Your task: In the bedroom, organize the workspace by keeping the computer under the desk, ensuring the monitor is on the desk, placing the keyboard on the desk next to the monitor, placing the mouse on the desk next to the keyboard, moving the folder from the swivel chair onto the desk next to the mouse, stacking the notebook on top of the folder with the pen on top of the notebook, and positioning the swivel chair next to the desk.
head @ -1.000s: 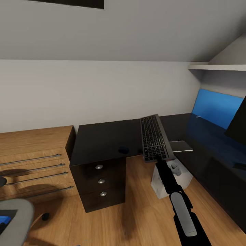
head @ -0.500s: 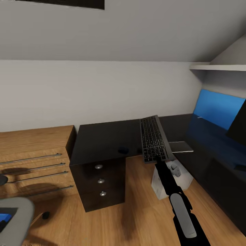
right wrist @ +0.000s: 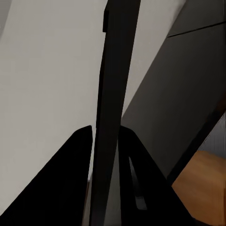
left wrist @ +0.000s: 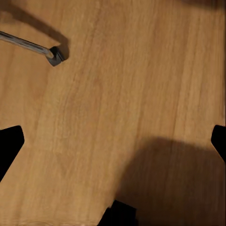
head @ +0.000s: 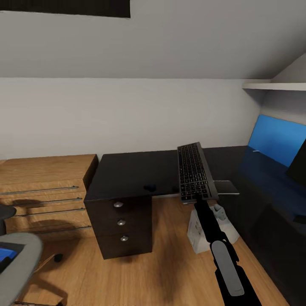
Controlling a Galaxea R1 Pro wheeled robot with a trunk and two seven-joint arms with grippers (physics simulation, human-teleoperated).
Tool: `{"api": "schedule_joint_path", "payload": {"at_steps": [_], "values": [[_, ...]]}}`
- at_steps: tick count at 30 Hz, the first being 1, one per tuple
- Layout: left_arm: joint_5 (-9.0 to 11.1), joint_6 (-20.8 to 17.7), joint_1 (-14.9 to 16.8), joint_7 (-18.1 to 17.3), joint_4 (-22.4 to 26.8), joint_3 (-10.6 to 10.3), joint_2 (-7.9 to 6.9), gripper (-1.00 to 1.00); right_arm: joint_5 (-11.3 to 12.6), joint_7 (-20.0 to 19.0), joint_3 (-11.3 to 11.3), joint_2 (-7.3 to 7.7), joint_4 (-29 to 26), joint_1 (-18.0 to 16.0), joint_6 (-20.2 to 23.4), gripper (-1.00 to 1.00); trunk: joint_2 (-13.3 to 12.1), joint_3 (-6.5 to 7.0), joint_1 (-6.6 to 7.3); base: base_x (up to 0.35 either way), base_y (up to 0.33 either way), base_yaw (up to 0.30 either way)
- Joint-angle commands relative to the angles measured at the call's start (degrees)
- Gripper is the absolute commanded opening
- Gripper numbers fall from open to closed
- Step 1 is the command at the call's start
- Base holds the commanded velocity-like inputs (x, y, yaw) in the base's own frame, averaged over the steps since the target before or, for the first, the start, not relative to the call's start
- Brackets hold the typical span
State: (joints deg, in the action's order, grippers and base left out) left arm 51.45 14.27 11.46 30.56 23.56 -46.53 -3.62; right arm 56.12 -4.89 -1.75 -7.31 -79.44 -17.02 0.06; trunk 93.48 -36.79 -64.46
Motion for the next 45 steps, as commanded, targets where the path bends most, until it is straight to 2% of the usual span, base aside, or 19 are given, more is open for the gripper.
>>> {"api": "schedule_joint_path", "payload": {"at_steps": [1, 7, 10, 23, 25, 30, 32, 38, 45], "values": [[0.6, 0.32, 0.05, 0.29, 0.05, -0.49, -0.03, 1.0, 0.71, -0.48, 0.04, -0.02, 0.05, -0.03, 0.02, -1.0, 0.03, -0.04, 0.02, -0.202, -0.222, 0.05], [0.38, 0.39, 0.05, 0.29, 0.0, -0.45, 0.09, 1.0, 0.74, -0.54, 0.73, 0.01, 0.07, -0.03, 0.15, -1.0, 0.03, -0.02, 0.02, -0.28, -0.111, 0.019], [0.32, 0.41, 0.05, 0.29, -0.01, -0.43, 0.1, 1.0, 0.71, -0.52, 3.2, 0.04, 0.07, 0.03, 0.0, -1.0, 0.03, -0.02, 0.02, -0.333, -0.009, 0.001], [0.32, 0.39, 0.05, 0.29, -0.01, -0.45, 0.1, 1.0, 0.74, -0.51, 3.47, 0.1, 0.07, 0.09, 0.13, -1.0, 0.03, -0.02, 0.02, -0.333, -0.021, 0.0], [0.39, 0.32, 0.05, 0.29, -0.01, -0.49, 0.09, 1.0, 0.74, -0.55, 4.45, 0.09, 0.07, 0.15, 0.06, -1.0, 0.03, -0.02, 0.02, -0.287, -0.206, 0.0], [0.36, 0.26, 0.05, 0.23, -0.01, -0.49, 0.14, 1.0, 0.71, -0.58, 4.96, -0.03, 0.43, 0.15, -0.07, -1.0, 0.03, 0.01, 0.02, -0.285, -0.21, 0.01], [0.33, 0.26, 0.05, 0.21, 0.03, -0.56, 0.18, 1.0, 0.67, -0.56, 5.97, -0.01, 1.12, 0.15, -0.24, -1.0, 0.03, 0.06, 0.02, -0.253, -0.246, 0.169], [0.39, 0.24, 0.05, 0.2, 0.0, -0.58, 0.19, 1.0, 0.65, -0.62, 6.35, -0.01, 1.46, 0.15, -0.32, -1.0, 0.03, 0.16, 0.02, -0.215, -0.238, 0.243], [0.4, 0.23, 0.05, 0.2, -0.01, -0.58, 0.19, 1.0, 0.73, -0.68, 6.37, 0.02, 1.53, 0.15, -0.32, -1.0, 0.03, 0.16, 0.02, -0.324, -0.032, 0.265]]}}
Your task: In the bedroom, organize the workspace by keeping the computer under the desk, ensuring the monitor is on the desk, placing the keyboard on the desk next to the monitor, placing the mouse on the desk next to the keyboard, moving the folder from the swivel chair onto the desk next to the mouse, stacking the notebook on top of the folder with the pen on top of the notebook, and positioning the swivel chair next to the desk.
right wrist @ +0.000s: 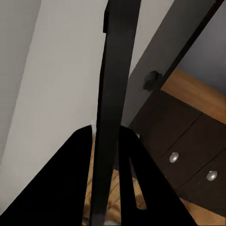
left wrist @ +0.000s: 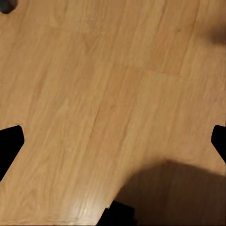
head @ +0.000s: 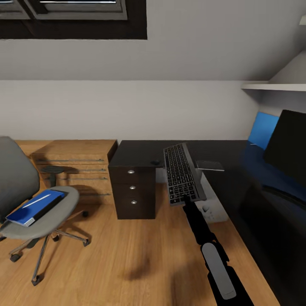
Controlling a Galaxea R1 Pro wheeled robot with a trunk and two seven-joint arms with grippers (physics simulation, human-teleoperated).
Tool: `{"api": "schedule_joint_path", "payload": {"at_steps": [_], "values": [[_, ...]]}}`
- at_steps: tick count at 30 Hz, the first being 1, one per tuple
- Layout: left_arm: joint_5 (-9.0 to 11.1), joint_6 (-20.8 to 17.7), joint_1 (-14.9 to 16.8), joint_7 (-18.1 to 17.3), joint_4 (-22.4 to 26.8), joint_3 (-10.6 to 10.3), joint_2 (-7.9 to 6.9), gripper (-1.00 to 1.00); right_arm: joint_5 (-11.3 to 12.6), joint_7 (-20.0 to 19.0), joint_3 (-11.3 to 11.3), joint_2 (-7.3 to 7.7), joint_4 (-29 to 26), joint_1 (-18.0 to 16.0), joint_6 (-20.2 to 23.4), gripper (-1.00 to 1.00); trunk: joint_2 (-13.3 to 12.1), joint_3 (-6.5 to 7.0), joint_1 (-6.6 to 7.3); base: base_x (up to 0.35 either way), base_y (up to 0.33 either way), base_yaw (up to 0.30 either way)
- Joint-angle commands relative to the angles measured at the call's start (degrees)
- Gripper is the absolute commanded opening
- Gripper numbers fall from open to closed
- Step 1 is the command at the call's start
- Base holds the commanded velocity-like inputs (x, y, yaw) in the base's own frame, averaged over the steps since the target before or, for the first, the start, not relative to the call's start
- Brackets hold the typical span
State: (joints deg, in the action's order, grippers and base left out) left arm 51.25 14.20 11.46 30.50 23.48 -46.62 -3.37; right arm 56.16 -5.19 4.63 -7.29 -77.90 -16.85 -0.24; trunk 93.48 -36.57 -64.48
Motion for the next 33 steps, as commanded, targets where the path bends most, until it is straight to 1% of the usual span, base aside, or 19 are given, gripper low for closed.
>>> {"api": "schedule_joint_path", "payload": {"at_steps": [1, 6, 17, 19, 20, 21, 24, 27, 33], "values": [[0.61, 0.31, 0.06, 0.27, 0.08, -0.49, -0.05, 1.0, 0.7, -0.4, 0.0, -0.01, 0.01, -0.02, -0.02, -1.0, 0.03, -0.05, 0.04, -0.333, -0.004, 0.261], [0.61, 0.31, 0.06, 0.27, 0.09, -0.49, -0.05, 1.0, 0.7, -0.43, -0.05, 0.05, -0.04, -0.02, -0.02, -1.0, 0.03, -0.05, 0.04, -0.334, -0.001, 0.12], [0.61, 0.31, 0.06, 0.27, 0.08, -0.44, -0.01, 1.0, 0.54, -0.17, -0.17, 0.34, -0.46, -0.02, -0.01, -1.0, 0.03, -0.05, 0.04, -0.334, 0.0, 0.01], [0.6, 0.36, 0.06, 0.27, 0.09, -0.56, 0.34, 1.0, 0.43, -0.2, -0.22, 0.43, -0.51, -0.02, -0.02, -1.0, 0.03, -0.05, 0.04, -0.334, 0.0, 0.0], [0.93, 0.69, 0.06, 0.35, 0.08, -0.22, 0.67, 1.0, 0.01, 0.32, 0.03, 0.09, -0.16, -0.35, 0.26, -1.0, 0.03, -0.05, 0.04, 0.0, 0.0, 0.0], [0.91, 1.01, 0.06, 0.35, 0.08, 0.07, 1.0, 1.0, -0.35, 0.11, 0.0, -0.22, -0.27, -0.42, 0.29, -1.0, -0.37, 0.13, 0.26, 0.0, 0.0, 0.0], [0.91, 1.37, 0.06, 0.35, 0.08, 0.03, 1.87, 1.0, -0.64, -0.01, -0.01, -0.25, -0.32, -0.39, 0.29, -1.0, -1.57, 0.66, 0.92, 0.0, 0.0, 0.0], [0.9, 1.24, 0.06, 0.35, 0.08, -0.04, 2.0, 1.0, -0.84, -0.26, -0.04, -0.34, -0.36, -0.33, 0.29, -1.0, -2.78, 1.2, 1.58, 0.0, 0.0, 0.0], [0.95, 2.2, 0.06, 0.35, 0.08, -0.07, 2.12, 1.0, -0.71, 0.34, 0.07, 0.07, 0.09, -0.37, 0.32, -1.0, -5.18, 2.28, 2.9, 0.0, 0.0, 0.0]]}}
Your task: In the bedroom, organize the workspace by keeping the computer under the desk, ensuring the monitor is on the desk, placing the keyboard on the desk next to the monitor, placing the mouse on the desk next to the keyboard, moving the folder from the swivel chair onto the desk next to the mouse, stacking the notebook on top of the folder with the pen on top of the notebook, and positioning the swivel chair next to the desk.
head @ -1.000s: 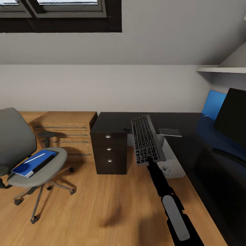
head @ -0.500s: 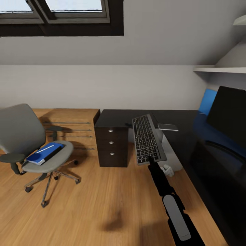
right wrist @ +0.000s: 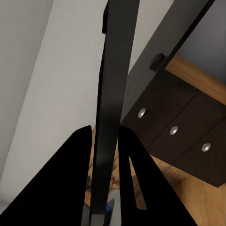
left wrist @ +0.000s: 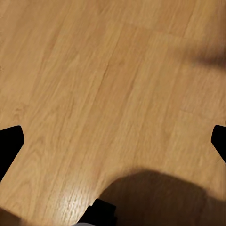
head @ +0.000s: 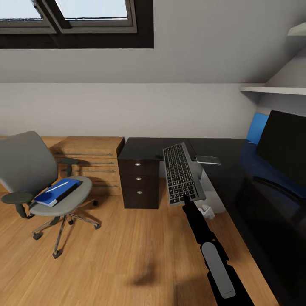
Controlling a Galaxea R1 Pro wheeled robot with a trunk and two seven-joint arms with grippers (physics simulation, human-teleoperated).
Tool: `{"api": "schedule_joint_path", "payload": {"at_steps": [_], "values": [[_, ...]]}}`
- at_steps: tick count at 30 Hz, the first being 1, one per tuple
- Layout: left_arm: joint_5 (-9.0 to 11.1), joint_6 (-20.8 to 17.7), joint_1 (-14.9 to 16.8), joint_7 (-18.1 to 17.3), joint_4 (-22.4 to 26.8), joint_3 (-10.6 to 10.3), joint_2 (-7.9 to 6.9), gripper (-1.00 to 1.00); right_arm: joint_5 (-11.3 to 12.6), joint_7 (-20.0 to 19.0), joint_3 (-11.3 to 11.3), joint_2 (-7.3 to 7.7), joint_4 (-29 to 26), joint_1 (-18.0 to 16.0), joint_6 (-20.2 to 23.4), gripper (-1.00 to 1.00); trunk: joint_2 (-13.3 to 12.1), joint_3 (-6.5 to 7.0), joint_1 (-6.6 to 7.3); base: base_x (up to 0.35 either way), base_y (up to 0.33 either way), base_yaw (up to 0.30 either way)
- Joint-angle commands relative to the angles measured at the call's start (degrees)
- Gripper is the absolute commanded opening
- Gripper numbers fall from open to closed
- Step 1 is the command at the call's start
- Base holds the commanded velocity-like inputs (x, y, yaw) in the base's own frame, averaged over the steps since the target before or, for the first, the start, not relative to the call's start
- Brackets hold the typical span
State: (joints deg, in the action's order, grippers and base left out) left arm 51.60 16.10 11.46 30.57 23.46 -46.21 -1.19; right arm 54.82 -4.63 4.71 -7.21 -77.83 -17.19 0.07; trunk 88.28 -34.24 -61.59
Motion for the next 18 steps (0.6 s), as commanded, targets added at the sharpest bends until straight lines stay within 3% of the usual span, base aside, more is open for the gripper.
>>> {"api": "schedule_joint_path", "payload": {"at_steps": [1, 18], "values": [[0.58, 0.41, 0.05, 0.28, 0.09, -0.51, -0.05, 1.0, 0.65, -0.16, 0.0, 0.02, 0.06, -0.03, 0.01, -1.0, -0.39, 0.13, 0.23, 0.0, 0.0, 0.0], [0.61, 0.55, 0.05, 0.28, 0.09, -0.54, -0.04, 1.0, 1.05, -0.21, 0.12, -0.25, 0.21, -0.03, -0.13, -1.0, -7.2, 3.18, 3.96, 0.0, 0.0, 0.0]]}}
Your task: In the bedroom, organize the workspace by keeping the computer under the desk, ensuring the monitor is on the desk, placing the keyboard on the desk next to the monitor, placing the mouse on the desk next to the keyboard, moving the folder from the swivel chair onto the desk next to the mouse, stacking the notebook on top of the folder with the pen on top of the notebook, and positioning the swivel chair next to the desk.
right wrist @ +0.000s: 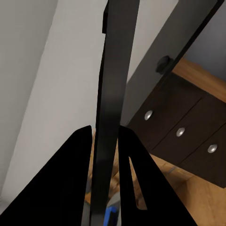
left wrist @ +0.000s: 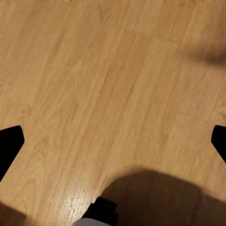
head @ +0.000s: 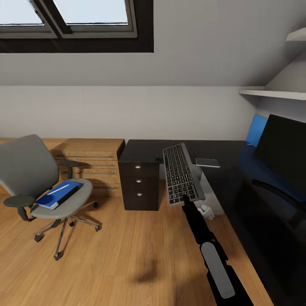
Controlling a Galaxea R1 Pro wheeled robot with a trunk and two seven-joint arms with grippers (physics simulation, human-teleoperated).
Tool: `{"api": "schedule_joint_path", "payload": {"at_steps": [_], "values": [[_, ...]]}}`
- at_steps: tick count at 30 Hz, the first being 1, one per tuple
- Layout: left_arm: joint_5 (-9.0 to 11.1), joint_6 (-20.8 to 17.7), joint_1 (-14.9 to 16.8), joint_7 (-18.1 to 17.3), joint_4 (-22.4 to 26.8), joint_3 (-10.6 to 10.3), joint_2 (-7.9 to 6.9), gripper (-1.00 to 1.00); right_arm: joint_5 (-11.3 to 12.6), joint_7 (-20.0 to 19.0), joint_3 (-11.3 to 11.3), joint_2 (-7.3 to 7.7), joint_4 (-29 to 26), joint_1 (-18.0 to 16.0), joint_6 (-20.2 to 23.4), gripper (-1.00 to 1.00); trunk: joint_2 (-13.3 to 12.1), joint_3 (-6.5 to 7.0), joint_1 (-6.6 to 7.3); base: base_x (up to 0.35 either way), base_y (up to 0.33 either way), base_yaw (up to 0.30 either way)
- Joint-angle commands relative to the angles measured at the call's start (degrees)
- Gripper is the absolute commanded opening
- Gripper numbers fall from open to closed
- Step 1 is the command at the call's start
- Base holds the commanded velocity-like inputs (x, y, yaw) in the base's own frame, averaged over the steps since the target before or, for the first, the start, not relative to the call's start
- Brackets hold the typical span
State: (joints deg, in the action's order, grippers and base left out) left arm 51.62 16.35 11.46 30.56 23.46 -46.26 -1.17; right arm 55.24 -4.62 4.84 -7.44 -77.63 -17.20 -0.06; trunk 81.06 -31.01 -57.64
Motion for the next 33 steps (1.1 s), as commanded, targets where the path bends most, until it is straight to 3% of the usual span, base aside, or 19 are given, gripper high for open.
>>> {"api": "schedule_joint_path", "payload": {"at_steps": [1, 6, 20, 33], "values": [[0.59, 0.32, 0.05, 0.28, 0.09, -0.49, -0.06, 1.0, 0.66, -0.22, -0.03, -0.05, 0.0, -0.03, -0.01, -1.0, -0.38, 0.13, 0.23, 0.0, 0.0, 0.0], [0.59, 0.28, 0.05, 0.28, 0.09, -0.5, -0.06, 1.0, 0.88, -0.47, -0.1, -0.06, -0.06, -0.03, -0.7, -1.0, -2.39, 1.03, 1.33, 0.0, 0.0, 0.0], [0.59, 0.35, 0.05, 0.25, 0.09, -0.51, -0.06, 1.0, 0.84, -0.24, -0.18, -0.03, -0.06, -0.03, -1.17, -1.0, -2.39, 1.03, 1.33, -0.005, -0.01, 0.0], [0.59, 0.28, 0.05, 0.24, 0.01, -0.5, -0.06, 1.0, 0.8, -0.48, -0.16, 0.22, -0.26, -0.03, -1.17, -1.0, -2.39, 1.03, 1.33, -0.093, -0.256, 0.0]]}}
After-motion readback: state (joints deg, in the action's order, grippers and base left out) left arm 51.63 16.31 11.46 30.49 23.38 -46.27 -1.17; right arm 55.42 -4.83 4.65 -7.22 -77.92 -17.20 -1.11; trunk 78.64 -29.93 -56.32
